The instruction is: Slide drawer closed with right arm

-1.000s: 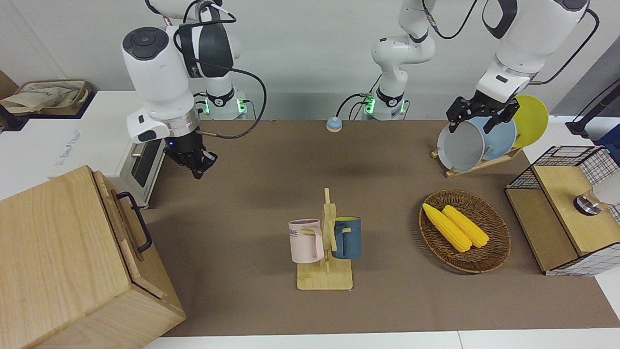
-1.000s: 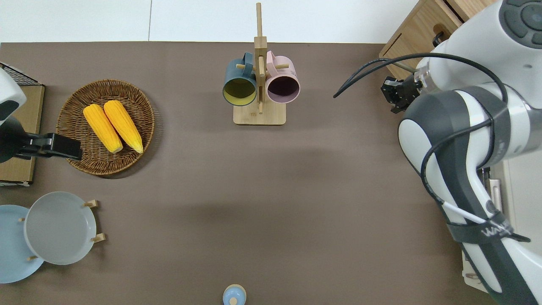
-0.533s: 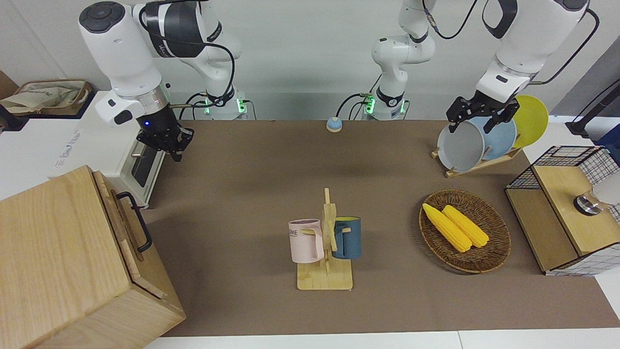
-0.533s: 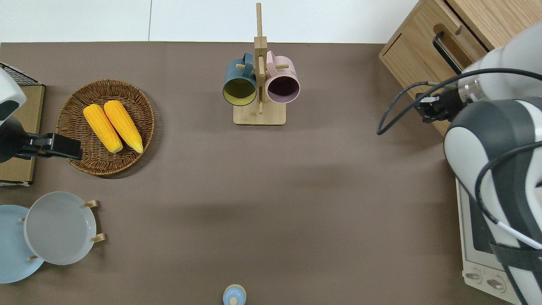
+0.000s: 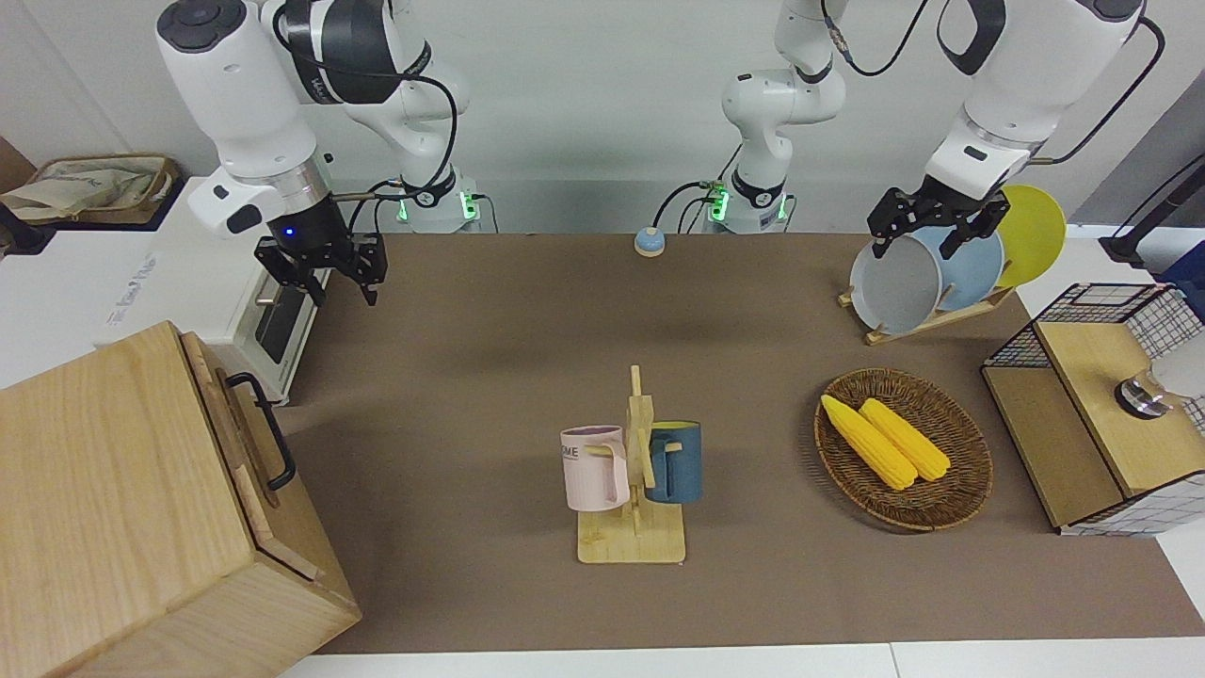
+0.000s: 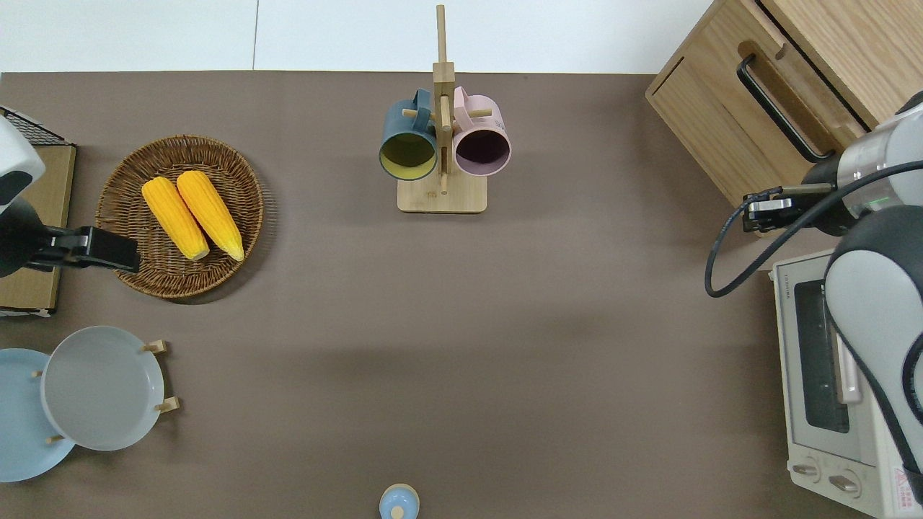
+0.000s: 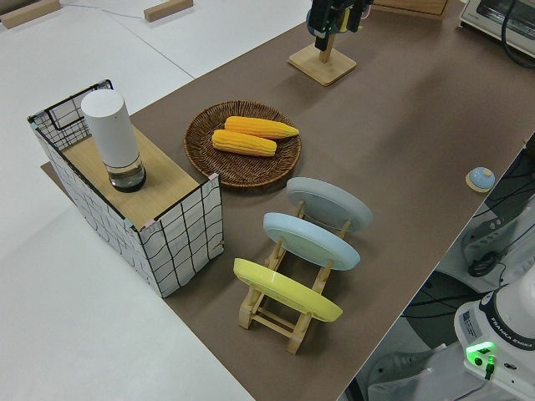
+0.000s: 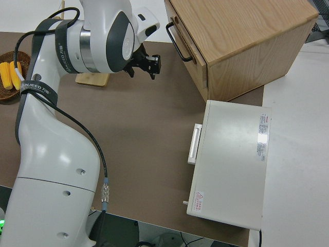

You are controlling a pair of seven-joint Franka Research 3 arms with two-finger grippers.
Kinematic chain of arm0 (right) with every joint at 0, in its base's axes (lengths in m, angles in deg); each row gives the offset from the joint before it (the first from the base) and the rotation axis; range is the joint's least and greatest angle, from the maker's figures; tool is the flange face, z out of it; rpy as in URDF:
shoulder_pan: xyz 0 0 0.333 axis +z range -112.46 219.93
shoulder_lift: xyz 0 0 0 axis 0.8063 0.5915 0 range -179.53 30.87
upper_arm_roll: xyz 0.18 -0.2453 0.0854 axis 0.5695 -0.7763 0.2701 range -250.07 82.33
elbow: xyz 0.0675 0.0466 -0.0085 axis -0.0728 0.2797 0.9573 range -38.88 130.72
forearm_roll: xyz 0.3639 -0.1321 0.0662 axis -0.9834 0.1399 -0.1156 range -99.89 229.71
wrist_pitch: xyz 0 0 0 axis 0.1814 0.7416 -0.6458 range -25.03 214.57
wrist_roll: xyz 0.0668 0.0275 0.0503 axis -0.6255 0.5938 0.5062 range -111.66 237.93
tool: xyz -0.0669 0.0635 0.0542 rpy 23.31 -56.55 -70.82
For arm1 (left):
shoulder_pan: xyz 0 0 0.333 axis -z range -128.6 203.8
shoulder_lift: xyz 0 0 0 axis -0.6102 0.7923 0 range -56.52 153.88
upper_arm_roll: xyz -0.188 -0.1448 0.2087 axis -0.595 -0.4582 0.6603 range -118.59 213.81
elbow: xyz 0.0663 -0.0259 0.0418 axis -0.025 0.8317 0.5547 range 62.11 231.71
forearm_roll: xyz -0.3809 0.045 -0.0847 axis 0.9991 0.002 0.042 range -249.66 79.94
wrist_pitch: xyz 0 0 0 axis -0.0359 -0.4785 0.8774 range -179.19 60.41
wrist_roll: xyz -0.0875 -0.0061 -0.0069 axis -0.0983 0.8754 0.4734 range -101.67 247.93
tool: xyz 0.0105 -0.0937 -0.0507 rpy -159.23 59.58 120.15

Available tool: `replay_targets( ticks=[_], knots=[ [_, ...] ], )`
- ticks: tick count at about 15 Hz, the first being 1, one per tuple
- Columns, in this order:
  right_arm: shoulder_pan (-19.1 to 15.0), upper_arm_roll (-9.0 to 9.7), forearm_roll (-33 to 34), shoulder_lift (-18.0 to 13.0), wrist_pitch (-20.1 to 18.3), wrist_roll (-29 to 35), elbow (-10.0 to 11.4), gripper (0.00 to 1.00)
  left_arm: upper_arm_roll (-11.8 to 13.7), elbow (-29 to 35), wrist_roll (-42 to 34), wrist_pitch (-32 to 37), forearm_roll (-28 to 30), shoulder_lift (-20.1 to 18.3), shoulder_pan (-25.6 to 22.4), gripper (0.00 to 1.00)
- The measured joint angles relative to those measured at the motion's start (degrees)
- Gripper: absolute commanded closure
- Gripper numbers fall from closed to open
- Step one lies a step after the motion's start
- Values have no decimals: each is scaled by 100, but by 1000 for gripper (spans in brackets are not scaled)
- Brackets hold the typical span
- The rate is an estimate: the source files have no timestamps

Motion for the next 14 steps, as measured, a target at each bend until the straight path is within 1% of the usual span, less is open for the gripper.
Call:
replay_targets(
  ticks=[8,12,14],
  knots=[
    [17,18,20,-90,19,-40,-72,11,0,0,0,0,0,0,0,7],
    [98,148,262,-88,-132,-118,-72,11,0,0,0,0,0,0,0,7],
    [136,210,370,-81,-185,-269,-72,11,0,0,0,0,0,0,0,7]
  ],
)
